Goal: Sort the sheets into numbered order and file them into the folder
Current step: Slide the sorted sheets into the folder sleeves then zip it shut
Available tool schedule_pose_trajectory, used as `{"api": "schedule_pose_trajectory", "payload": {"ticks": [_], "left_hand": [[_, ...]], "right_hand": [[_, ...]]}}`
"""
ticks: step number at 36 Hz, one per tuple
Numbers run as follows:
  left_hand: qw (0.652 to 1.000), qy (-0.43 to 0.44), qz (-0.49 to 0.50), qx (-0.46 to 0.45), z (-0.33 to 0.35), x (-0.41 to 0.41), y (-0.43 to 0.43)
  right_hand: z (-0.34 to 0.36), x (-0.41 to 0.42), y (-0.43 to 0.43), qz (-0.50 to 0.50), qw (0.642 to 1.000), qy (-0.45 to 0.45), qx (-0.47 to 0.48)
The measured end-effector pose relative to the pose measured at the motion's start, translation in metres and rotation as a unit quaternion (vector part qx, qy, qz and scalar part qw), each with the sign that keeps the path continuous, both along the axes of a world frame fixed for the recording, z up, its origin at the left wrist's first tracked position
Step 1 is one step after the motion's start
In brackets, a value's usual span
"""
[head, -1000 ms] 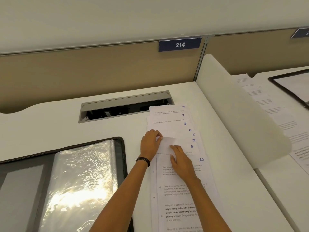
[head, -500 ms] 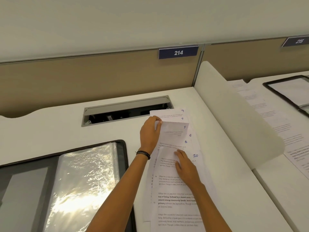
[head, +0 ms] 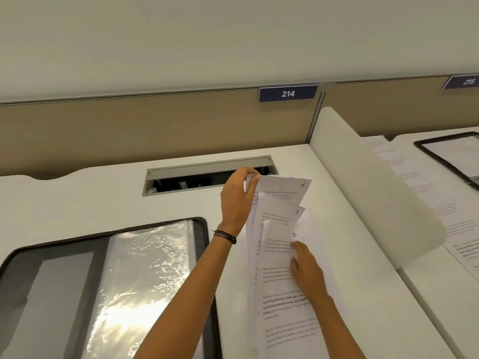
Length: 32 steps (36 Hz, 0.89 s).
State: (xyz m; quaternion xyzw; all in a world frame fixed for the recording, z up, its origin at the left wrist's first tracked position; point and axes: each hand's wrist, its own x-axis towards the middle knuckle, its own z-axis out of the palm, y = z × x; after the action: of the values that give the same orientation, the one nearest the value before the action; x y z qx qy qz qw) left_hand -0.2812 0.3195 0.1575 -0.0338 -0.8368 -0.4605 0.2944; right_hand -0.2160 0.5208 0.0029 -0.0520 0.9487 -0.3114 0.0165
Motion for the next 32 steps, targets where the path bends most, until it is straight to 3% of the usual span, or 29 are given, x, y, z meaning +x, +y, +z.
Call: {"api": "schedule_pose_trajectory", "payload": {"ticks": [22,26,32], "left_hand": [[0.991,0.092,0.035,0.090,0.035,0.021,-0.031],[0.990,0.104,0.023,0.090,0.045,0.029,-0.041],[0.988,0.125,0.015,0.093,0.060,0.051,-0.055]], "right_hand": [[0.008,0.009,-0.002,-0.025,0.996,-0.045,0.071],[0.017,0.009,-0.007,-0.042,0.997,-0.053,0.022],[0.043,0.007,-0.026,-0.052,0.993,0.017,-0.101]]}}
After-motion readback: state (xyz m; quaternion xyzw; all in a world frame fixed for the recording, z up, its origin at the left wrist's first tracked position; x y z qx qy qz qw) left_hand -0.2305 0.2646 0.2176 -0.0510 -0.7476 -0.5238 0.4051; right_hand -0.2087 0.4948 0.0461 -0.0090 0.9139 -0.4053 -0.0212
